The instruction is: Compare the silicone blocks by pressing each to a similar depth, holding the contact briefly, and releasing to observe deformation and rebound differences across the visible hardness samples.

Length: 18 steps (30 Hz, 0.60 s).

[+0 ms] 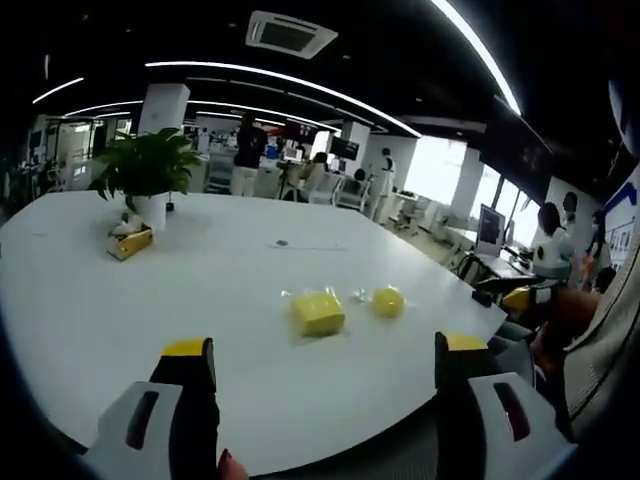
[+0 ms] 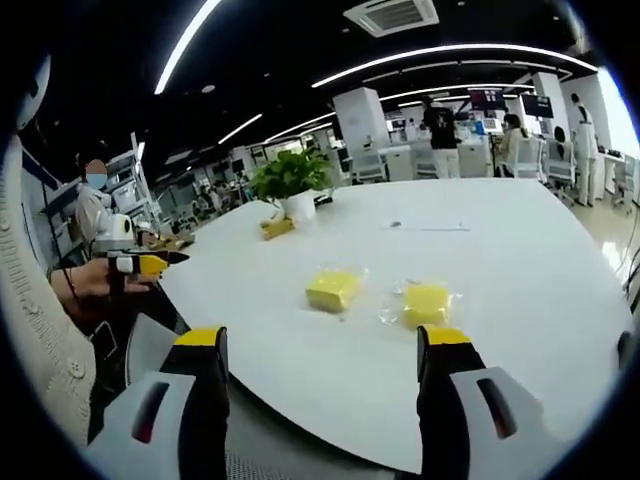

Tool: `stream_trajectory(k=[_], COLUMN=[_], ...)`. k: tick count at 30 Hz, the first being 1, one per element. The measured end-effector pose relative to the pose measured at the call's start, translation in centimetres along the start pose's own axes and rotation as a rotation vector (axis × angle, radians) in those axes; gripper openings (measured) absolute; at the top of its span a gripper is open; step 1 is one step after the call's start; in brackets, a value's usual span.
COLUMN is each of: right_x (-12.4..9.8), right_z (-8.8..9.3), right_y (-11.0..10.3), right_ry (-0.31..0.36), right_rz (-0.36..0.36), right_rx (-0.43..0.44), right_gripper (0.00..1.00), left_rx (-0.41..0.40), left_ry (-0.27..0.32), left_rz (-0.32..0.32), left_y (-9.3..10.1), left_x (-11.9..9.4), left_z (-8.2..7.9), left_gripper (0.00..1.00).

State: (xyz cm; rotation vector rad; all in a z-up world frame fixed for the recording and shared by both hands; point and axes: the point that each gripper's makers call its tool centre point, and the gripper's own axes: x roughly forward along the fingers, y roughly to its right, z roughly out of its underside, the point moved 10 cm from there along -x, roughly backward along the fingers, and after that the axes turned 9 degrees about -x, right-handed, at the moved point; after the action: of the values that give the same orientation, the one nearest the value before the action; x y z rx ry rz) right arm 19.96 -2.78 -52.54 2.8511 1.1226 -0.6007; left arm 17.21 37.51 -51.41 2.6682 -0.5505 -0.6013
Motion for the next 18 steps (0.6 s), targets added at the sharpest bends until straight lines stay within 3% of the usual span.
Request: stream_trajectory(k=[13,18], right_x=[-0.18,-0.10], right_z=[0.03,0.20], right_y=[-0.07,-0.28], right_ry=[0.004,0.004], right_rz=[0.010,0.006], right_rx=[-0.008,-0.006], right_gripper=[0.71,0.71], left_rx=[-0.041,-0.068], left_ry=[0.028,0.014], left_rz=[-0.003,0.014], left_y=[-0.16,-0.04], left_x=[-0.10,-0.31], left_z=[0.35,0.59], left_gripper=[0.90,0.83])
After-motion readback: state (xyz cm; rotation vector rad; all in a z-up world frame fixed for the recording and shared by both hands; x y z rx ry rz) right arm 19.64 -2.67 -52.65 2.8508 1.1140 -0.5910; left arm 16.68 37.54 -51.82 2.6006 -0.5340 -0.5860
